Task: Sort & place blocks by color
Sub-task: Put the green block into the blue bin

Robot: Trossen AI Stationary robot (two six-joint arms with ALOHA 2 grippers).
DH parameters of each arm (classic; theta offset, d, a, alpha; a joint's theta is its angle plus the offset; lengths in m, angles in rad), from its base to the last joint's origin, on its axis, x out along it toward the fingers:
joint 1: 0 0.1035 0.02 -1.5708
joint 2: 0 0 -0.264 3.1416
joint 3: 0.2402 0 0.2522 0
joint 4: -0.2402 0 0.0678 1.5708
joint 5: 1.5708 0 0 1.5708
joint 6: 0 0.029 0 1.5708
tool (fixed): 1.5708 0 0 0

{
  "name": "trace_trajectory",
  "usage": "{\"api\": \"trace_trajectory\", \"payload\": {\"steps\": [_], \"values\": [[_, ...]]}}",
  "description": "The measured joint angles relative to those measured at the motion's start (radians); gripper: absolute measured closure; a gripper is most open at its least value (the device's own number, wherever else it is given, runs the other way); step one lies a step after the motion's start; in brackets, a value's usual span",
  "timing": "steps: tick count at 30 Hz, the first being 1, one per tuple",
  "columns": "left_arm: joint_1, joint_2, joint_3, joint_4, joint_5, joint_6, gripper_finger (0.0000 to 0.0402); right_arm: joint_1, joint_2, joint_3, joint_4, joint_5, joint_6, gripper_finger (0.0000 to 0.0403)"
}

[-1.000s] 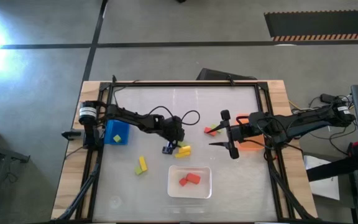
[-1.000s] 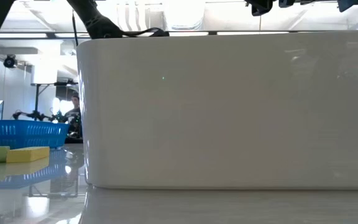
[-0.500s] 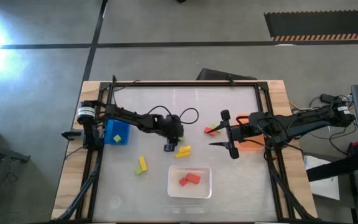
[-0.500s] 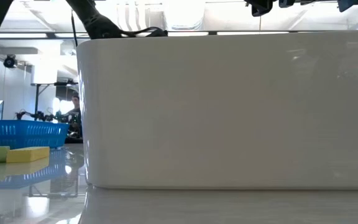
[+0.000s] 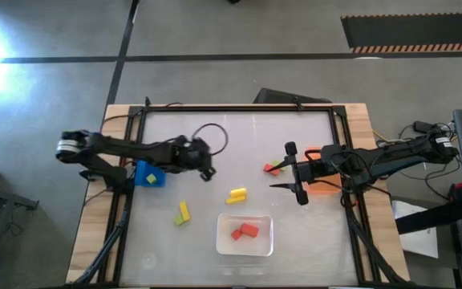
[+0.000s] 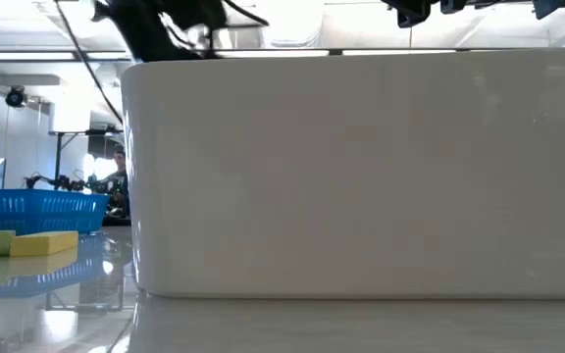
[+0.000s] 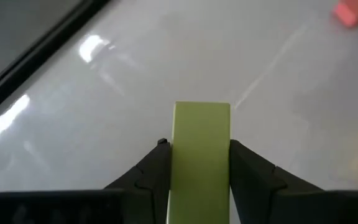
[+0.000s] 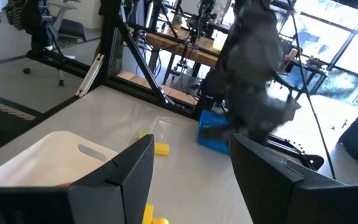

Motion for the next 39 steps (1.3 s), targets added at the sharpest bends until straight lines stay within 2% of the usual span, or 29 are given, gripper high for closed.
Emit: {"api": "trace_trajectory", "payload": {"steps": [6, 10, 18, 24, 26, 29, 33, 36, 39], "values": [[-0.049, -0.142, 0.000, -0.324, -0.144, -0.392, 0.0291, 0.000, 0.000, 0.000, -0.006, 0.002, 0.006, 0.0202], [-0.066, -0.162, -0.002, -0.468, -0.154, -0.562, 0.0291, 0.000, -0.001, 0.000, -0.006, 0.003, 0.007, 0.0202], [-0.065, -0.141, -0.021, -0.528, -0.130, -0.642, 0.0291, 0.000, -0.003, 0.000, -0.010, 0.003, 0.003, 0.0202], [-0.066, -0.140, -0.110, -0.709, -0.024, -0.860, 0.0291, 0.000, -0.003, 0.000, -0.010, 0.003, 0.000, 0.0202], [-0.067, -0.149, -0.146, -0.719, -0.003, -0.912, 0.0291, 0.000, -0.003, 0.000, -0.010, 0.003, -0.001, 0.0202], [-0.067, -0.160, -0.191, -0.714, 0.015, -0.927, 0.0291, 0.000, -0.003, 0.000, -0.010, 0.003, -0.001, 0.0202], [-0.065, -0.170, -0.254, -0.716, 0.096, -0.948, 0.0291, 0.000, -0.003, 0.000, -0.010, 0.003, -0.002, 0.0202], [-0.066, -0.170, -0.293, -0.713, 0.097, -0.976, 0.0291, 0.000, -0.003, 0.000, -0.010, 0.003, -0.004, 0.0202], [-0.063, -0.160, -0.292, -0.715, 0.067, -0.977, 0.0266, 0.000, -0.003, 0.000, -0.010, 0.003, -0.003, 0.0202]]}}
